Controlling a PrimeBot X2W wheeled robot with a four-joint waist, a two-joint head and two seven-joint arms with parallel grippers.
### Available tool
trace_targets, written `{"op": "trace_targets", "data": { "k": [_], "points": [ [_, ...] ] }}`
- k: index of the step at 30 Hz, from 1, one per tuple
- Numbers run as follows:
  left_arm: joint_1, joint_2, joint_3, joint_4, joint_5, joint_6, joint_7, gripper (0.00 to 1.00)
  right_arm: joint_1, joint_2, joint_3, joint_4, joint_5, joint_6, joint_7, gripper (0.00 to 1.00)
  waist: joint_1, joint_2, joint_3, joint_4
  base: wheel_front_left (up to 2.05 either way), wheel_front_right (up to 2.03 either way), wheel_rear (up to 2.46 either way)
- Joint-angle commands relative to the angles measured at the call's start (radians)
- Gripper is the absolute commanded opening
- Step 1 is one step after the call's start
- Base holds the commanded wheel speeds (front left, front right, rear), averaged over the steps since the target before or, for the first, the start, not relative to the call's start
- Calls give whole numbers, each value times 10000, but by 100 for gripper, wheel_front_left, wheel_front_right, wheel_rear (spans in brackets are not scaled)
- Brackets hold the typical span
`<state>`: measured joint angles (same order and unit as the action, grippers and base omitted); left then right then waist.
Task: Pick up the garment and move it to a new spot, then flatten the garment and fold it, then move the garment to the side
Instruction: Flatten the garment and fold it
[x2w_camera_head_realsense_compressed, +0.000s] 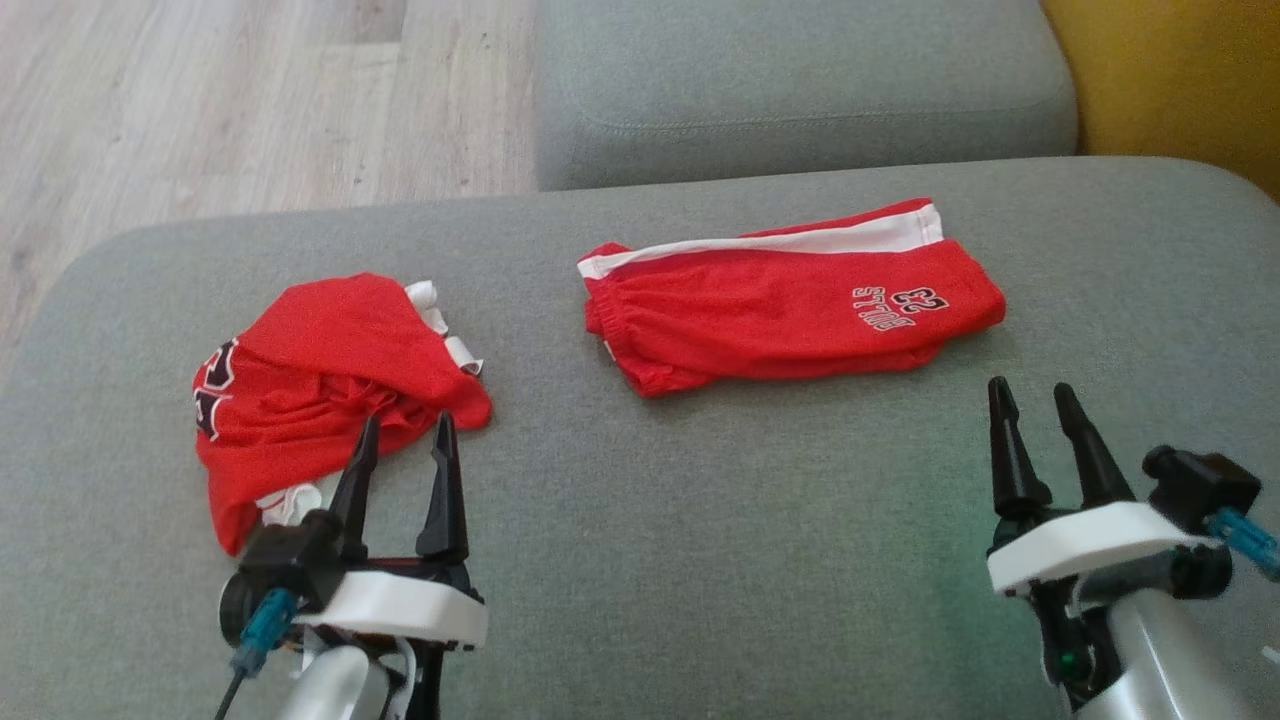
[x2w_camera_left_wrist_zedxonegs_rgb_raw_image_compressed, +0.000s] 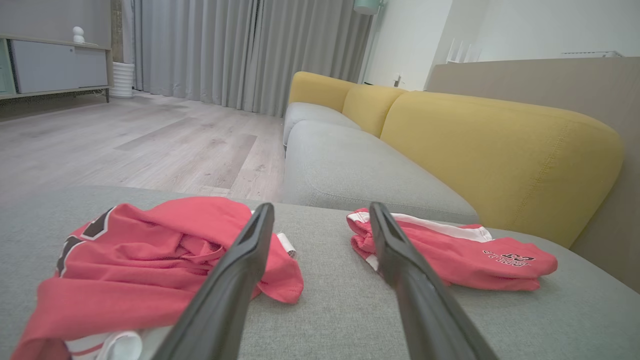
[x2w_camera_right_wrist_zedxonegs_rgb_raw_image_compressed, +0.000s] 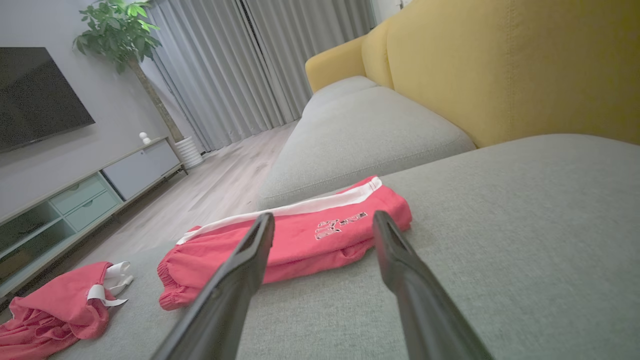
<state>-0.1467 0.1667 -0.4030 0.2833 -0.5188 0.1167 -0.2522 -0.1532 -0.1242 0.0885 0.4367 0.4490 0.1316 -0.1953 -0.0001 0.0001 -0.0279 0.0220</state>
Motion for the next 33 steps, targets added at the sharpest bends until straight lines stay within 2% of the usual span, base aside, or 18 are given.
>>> {"op": "trace_targets", "data": {
  "k": [1,4,9,16,19,26,33],
  "points": [
    [-502,-27,487,-299,195,-136,-94,100,-313,73,-23,-557,-166,-9,187,100,1,-1,143,126,0,0,0],
    [-567,-142,500,-205,343,-311,-94,100,-520,340,-788,-576,468,-9,681,100,1,-1,410,283,0,0,0],
    [-824,-313,380,-50,497,-550,-94,100,-1319,514,-1747,-125,897,-9,1364,100,1,-1,1016,557,0,0,0],
    [-1450,-674,289,177,520,-861,-95,100,-3647,690,-3956,2114,1742,-9,2592,100,1,-1,2001,1170,0,0,0],
    [-1689,-786,207,256,595,-985,-95,100,-4625,608,-4700,3265,1387,-9,2846,100,1,-1,2316,1434,0,0,0],
    [-1998,-972,197,341,685,-1142,-95,100,-6055,-158,-5974,5688,-105,-9,2752,100,1,-1,2714,1865,0,0,0],
    [-2182,-1102,60,404,638,-1203,-95,100,-6836,-464,-6572,7309,-1108,-9,2699,100,1,-1,2864,2124,0,0,0]
  ]
}}
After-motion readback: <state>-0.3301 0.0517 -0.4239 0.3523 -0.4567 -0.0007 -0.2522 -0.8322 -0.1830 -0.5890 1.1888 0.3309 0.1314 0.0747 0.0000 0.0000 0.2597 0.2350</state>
